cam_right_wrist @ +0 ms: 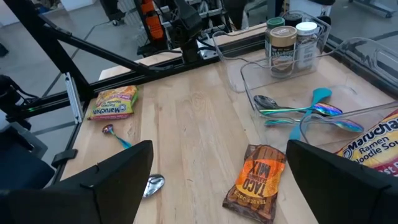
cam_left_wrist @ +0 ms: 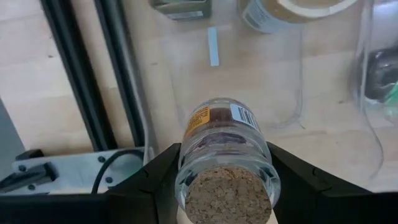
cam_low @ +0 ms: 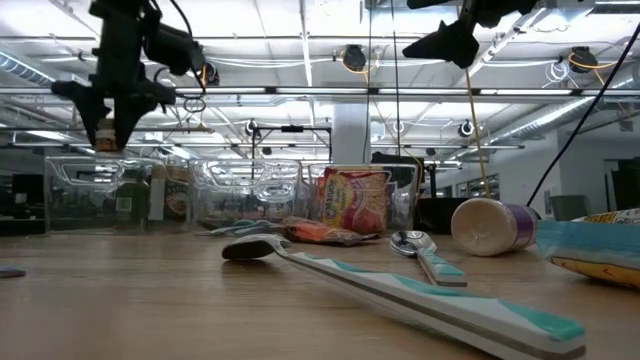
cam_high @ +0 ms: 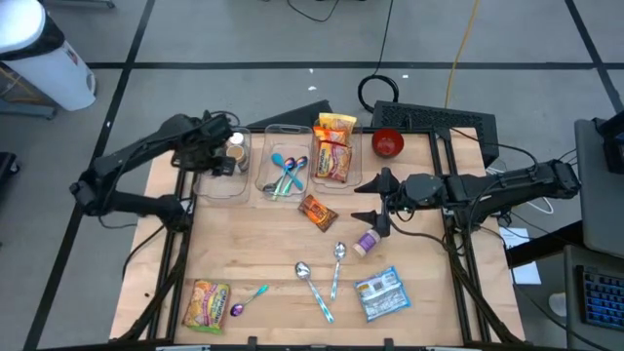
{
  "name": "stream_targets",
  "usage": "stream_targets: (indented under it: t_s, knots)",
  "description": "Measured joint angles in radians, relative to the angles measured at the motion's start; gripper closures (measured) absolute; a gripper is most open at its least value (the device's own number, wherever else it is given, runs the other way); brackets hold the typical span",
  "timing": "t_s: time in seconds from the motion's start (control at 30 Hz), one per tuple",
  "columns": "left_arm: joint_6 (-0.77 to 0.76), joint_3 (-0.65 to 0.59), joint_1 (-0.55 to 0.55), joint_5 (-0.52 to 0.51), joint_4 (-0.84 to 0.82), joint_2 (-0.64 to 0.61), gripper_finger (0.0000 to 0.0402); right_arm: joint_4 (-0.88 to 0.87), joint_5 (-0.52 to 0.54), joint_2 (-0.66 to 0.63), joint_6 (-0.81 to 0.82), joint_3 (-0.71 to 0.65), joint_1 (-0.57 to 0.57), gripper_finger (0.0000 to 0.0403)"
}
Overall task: Pick & Place Food Item
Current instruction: Put the brown spice bottle into the left transparent bin
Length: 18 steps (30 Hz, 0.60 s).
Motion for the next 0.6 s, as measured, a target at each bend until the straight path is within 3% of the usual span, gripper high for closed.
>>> stream_targets:
  t_s: [0.3,0.6]
  knots:
    - [0.083,0.000,0.064,-0.025,0.155,0.068,0.0208,-0.019,-0.003,0.000,0.025,0.000,0.000,0.0039]
    - [0.117,0.000,0.125,-0.045,0.158,0.068,0.0208,-0.063,-0.003,0.000,0.026,0.000,0.000,0.0039]
